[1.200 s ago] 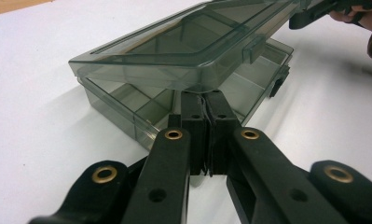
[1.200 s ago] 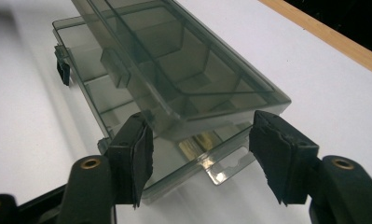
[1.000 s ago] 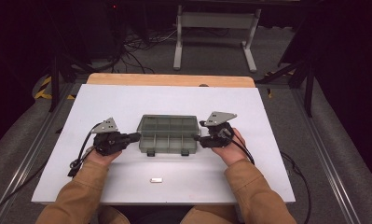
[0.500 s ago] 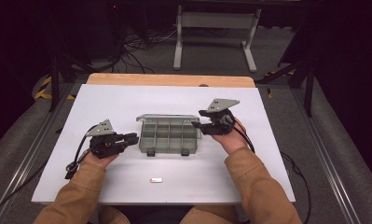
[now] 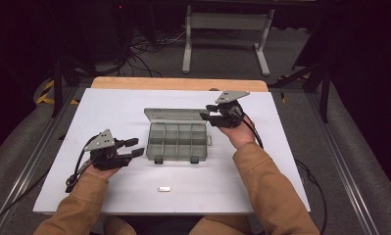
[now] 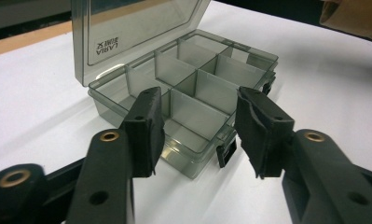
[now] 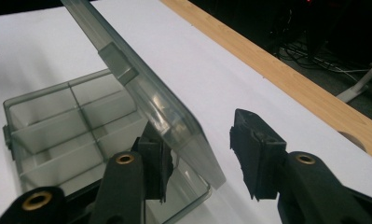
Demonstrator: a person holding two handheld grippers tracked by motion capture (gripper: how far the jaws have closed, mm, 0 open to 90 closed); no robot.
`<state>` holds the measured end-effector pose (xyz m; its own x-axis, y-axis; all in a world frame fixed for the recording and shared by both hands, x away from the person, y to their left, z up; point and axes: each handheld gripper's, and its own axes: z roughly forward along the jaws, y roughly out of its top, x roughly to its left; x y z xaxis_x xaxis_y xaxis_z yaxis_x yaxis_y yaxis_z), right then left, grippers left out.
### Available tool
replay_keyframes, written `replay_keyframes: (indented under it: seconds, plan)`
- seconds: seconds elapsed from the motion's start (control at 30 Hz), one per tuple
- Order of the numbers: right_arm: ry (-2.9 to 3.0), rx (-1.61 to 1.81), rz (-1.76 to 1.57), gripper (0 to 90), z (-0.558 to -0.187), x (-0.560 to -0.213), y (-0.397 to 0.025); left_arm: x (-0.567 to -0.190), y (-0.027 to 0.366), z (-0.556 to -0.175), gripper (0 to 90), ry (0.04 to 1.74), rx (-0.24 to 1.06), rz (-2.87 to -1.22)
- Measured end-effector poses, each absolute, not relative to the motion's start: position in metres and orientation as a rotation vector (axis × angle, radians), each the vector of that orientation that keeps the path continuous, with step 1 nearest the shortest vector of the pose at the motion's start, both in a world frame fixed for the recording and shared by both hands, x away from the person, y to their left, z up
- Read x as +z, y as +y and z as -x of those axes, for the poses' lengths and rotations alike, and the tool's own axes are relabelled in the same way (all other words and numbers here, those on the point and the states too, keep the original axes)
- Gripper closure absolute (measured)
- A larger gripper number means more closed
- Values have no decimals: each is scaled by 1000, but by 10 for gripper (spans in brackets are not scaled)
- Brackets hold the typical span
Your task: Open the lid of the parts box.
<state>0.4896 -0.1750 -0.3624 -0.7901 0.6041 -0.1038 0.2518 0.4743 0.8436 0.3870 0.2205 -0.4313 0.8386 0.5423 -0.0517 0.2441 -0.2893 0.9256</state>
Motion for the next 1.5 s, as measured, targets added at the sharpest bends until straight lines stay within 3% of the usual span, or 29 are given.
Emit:
replay_keyframes:
  seconds: [0.57,1.13,1.33,1.5]
  plan:
    - [2300,1247,-791,617,-520,-377,-170,-433,228,-379,385,586,368,-1853]
    - [2270,1237,-871,652,-542,-391,-169,-435,231,-378,355,587,386,-1846]
    - [2279,1238,-898,635,-549,-393,-169,-436,232,-378,355,586,386,-1847]
    - [2273,1233,-914,570,-553,-397,-166,-436,232,-378,352,588,389,-1846]
